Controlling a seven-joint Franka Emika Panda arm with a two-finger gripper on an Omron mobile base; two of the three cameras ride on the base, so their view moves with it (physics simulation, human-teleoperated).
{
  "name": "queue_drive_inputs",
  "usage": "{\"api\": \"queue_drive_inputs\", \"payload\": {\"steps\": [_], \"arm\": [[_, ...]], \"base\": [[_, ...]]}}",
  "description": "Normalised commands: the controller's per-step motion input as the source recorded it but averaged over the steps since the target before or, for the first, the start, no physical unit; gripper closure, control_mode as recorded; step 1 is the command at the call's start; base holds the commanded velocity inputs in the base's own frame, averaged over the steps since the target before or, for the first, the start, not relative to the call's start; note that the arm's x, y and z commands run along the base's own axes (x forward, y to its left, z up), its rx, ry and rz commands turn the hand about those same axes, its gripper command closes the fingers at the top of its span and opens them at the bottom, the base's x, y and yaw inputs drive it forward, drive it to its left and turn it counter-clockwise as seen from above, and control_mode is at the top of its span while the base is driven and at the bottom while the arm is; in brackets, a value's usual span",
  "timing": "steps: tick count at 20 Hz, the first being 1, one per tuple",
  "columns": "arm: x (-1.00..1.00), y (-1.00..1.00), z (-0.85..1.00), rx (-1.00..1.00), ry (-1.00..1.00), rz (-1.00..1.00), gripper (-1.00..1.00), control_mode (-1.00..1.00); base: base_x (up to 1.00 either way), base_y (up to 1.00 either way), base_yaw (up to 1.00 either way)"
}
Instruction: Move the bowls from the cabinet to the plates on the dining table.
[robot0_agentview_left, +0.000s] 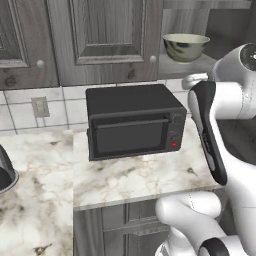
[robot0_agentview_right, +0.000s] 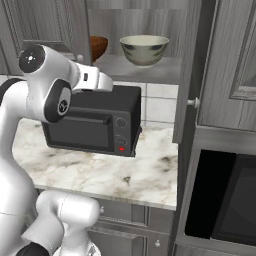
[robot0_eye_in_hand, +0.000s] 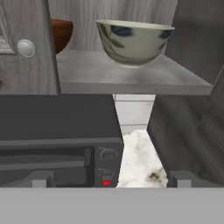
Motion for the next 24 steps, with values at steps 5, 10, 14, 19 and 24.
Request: {"api": "queue_drive_inputs", "payload": {"steps": [5,10,14,19,24], "arm": [[0.08,0.41,0.09,0.02,0.00,0.00,-1.00,-1.00],[0.07,0.32,0.05,0.02,-0.01,0.00,-1.00,-1.00],[0.10,0.27,0.04,0.00,-0.03,0.00,-1.00,-1.00],[0.17,0.12,0.06,0.01,-0.03,0.01,-1.00,-1.00],[0.32,0.03,0.08,0.02,0.00,0.00,-1.00,-1.00]], "base": [[0.00,0.00,0.00],[0.00,0.00,0.00],[0.00,0.00,0.00],[0.00,0.00,0.00],[0.00,0.00,0.00]]}}
